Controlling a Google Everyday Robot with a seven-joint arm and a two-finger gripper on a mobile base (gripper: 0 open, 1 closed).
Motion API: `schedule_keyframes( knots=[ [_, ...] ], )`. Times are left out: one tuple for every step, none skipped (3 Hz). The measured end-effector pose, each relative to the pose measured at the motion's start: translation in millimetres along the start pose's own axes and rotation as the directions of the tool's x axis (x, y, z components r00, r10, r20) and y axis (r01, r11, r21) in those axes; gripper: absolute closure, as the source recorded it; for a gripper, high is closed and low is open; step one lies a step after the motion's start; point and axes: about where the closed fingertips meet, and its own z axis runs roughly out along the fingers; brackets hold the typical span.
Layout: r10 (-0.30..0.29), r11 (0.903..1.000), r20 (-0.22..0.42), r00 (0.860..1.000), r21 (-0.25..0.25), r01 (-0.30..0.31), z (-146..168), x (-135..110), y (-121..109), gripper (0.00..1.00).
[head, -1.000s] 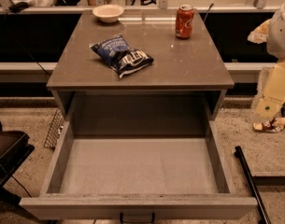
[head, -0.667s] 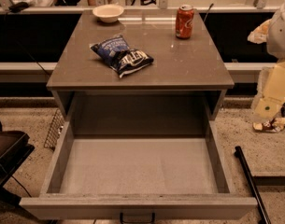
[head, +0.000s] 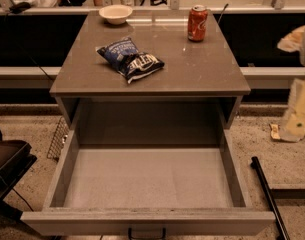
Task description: Close top drawer
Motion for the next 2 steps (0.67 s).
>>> schedule_keyframes(
  knots=[
    [0.064, 0.9979, 0.016, 0.998, 0.005, -0.065, 20, 38, 36, 0.18],
    [0.106, 0.9928, 0.06, 0.993, 0.049, -0.109, 39, 65, 82, 0.42]
  ],
)
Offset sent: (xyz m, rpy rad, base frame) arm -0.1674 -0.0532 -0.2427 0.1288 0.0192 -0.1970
